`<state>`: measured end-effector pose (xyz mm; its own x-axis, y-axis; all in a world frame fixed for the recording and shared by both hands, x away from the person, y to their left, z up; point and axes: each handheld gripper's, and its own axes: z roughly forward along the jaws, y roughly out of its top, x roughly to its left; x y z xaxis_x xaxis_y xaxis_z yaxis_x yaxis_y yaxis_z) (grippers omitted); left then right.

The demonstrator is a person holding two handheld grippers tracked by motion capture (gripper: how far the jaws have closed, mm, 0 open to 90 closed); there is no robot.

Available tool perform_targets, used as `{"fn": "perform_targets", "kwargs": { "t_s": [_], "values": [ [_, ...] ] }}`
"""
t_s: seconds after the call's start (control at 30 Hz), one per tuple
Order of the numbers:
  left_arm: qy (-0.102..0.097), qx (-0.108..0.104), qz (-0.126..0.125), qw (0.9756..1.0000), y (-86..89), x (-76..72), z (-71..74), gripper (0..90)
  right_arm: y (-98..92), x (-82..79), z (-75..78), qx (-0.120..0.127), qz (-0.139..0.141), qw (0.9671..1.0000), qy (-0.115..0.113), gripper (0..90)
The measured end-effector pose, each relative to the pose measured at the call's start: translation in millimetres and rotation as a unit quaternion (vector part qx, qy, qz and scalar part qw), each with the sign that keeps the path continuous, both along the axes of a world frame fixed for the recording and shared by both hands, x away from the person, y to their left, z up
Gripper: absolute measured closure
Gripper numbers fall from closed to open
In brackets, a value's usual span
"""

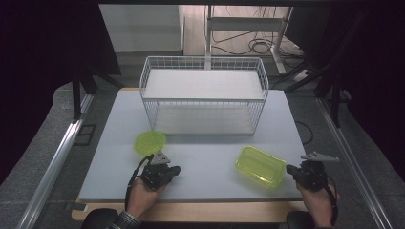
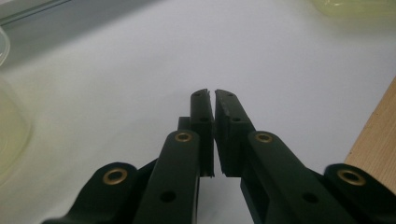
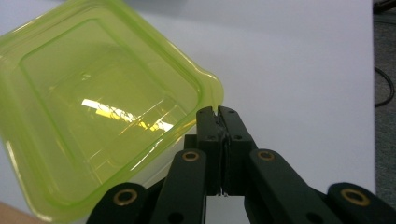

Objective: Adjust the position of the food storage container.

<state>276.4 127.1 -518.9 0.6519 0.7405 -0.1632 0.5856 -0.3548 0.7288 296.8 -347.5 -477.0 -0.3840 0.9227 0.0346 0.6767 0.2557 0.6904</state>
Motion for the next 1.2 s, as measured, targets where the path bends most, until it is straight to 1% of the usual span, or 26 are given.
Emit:
{"fn": "perform_targets", "kwargs": {
  "t_s": [0.27,0.37,0.5,0.7,0.8,0.9,1.03,1.1,1.2],
  "values": [
    [0.000,0.002,-0.003,1.0000,0.6,0.1,-0.4,86.6,20.0,24.6,-3.3,0.010,0.031,0.9994,0.009,87.0],
    [-0.001,0.002,-0.002,1.0000,1.8,-0.2,-0.2,86.6,31.4,33.1,-4.1,0.011,0.044,0.9989,0.012,87.0],
    [-0.001,0.003,-0.001,1.0000,3.6,-0.9,0.3,86.6,49.6,42.3,-6.0,0.013,0.069,0.9974,0.019,87.0],
    [-0.002,0.006,0.002,1.0000,8.1,-2.7,1.4,86.4,79.7,52.8,-8.6,0.021,0.105,0.9940,0.024,86.6],
    [-0.004,0.011,0.003,0.9999,10.8,-3.8,2.6,85.8,95.0,57.7,-10.1,0.024,0.120,0.9921,0.026,86.5],
    [-0.004,0.013,0.005,0.9999,14.6,-5.5,3.6,85.2,109.8,62.4,-12.1,0.023,0.137,0.9899,0.028,86.6],
    [-0.007,0.009,0.009,0.9999,19.3,-7.4,5.8,84.6,125.7,65.7,-14.4,0.020,0.155,0.9872,0.029,86.6],
    [-0.008,0.010,0.009,0.9999,20.4,-7.9,6.1,84.4,133.4,66.2,-15.0,0.019,0.163,0.9860,0.029,86.6],
    [-0.009,0.013,0.007,0.9999,20.6,-8.6,5.8,84.0,138.8,66.1,-14.4,0.015,0.173,0.9847,0.021,86.5]
  ]
}}
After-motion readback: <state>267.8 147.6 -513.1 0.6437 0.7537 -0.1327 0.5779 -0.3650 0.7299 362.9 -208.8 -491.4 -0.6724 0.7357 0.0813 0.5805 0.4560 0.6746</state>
